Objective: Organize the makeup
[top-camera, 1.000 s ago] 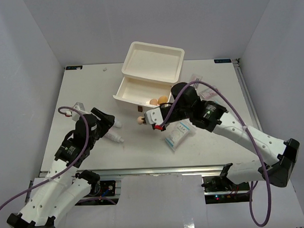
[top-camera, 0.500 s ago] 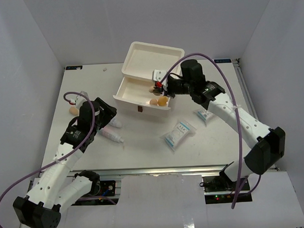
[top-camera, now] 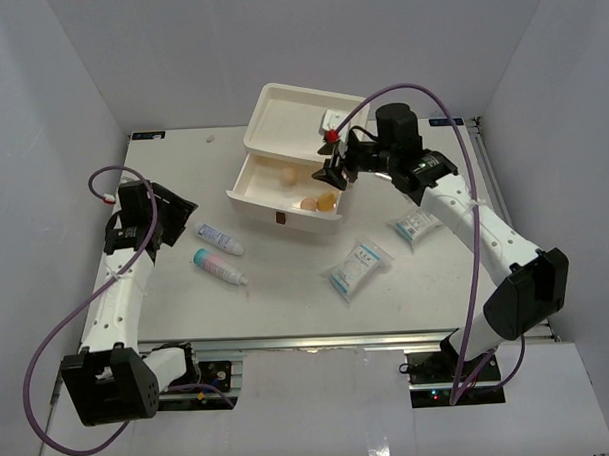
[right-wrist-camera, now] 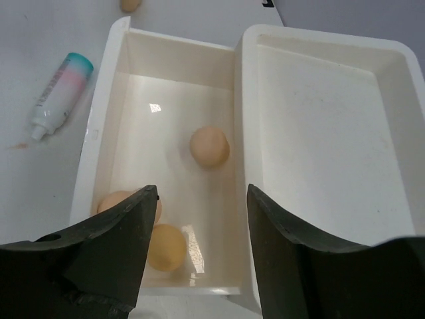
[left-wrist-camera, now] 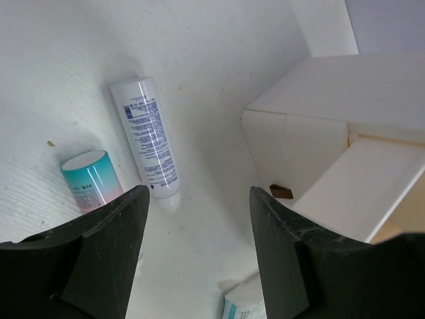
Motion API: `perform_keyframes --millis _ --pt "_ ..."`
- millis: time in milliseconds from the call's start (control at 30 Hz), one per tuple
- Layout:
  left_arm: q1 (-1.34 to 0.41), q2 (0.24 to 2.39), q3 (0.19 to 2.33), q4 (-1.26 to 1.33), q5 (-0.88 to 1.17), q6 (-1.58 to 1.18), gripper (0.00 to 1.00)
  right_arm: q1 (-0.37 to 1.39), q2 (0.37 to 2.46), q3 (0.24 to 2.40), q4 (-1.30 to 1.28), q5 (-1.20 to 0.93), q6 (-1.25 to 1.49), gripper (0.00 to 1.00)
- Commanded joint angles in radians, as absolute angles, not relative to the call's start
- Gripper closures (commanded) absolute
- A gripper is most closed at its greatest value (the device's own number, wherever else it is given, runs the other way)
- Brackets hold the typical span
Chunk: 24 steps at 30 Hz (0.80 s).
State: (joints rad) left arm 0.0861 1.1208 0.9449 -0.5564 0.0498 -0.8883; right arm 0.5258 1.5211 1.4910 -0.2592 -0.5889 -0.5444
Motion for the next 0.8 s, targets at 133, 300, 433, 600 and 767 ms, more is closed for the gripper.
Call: perform_keyframes --millis 133,300,433,600,767 --pt "0.224 1.266 1.079 -0.525 0.123 -0.825 0.27 0.253 1.313 1.399 -0.218 -0.925 -0.369 0.37" --pt "0.277 1.371 1.147 -0.512 0.078 -0.750 0.26 0.118 1.198 1.201 -0.218 -1.015 -0.376 0.36" --pt "0.292 1.497 1.244 -0.517 0.025 -0.686 0.26 0.063 1.143 1.117 -0.216 -1.009 -0.373 0.36" --pt "0.301 1.649 1.361 -0.558 -0.052 -0.600 0.25 0.039 1.118 1.079 -0.228 -0.992 -0.376 0.36" --pt "0.322 1.757 1.412 -0.568 -0.094 -0.529 0.25 0.029 1.126 1.083 -0.247 -0.980 -0.387 0.35"
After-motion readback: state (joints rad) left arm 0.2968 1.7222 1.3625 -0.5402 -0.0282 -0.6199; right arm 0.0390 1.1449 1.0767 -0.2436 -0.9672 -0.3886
